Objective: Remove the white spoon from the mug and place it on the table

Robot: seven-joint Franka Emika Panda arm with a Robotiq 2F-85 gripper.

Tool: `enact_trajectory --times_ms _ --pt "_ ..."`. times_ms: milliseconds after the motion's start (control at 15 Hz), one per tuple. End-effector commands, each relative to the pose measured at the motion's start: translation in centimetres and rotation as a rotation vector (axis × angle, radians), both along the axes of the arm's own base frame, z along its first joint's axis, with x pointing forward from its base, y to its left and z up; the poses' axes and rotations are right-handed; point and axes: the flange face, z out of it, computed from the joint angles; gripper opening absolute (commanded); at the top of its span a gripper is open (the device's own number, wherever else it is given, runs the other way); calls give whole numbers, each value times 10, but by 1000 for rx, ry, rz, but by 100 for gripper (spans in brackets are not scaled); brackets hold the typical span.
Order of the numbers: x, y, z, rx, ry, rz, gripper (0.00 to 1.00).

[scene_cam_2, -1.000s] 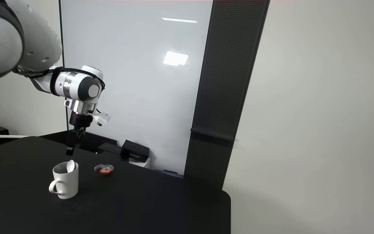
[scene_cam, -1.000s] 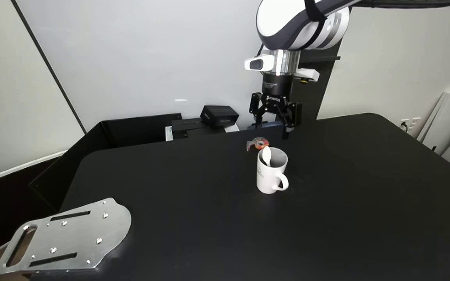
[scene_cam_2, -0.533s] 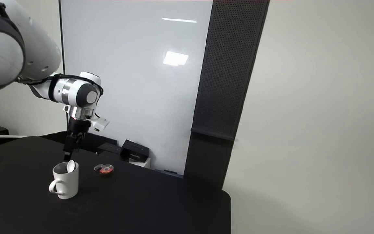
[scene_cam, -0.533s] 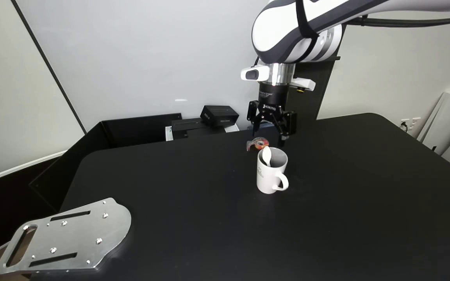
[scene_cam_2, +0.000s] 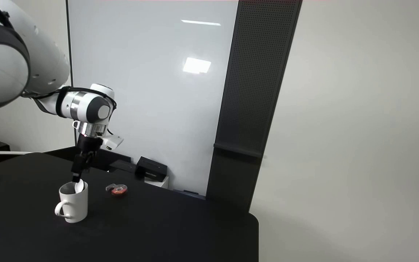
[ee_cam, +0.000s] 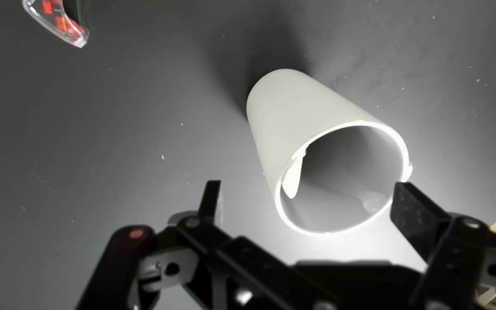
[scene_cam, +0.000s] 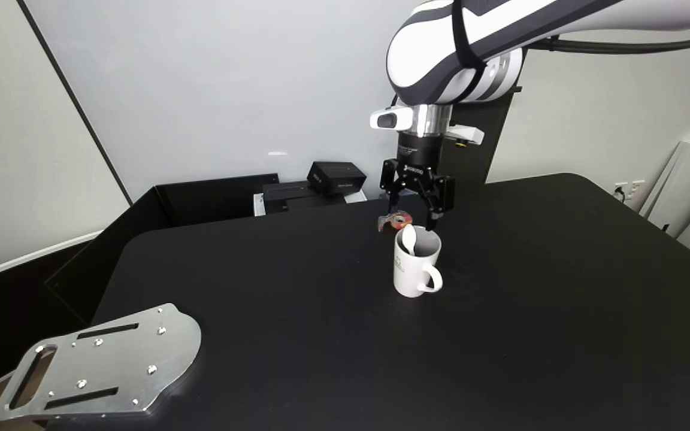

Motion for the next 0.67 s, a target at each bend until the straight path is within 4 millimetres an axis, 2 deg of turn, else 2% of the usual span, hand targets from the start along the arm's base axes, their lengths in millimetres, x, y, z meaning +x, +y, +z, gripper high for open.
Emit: enact_trajectory --times_ms 0,67,133,267,600 --pt "6 1 -1 -17 -3 -31 100" --pt "6 1 -3 -17 -2 -31 100" --pt "7 1 -4 -16 -2 -33 75" --pt "6 1 -5 -20 -2 -30 67" --pt "7 0 -5 -27 -3 -32 31"
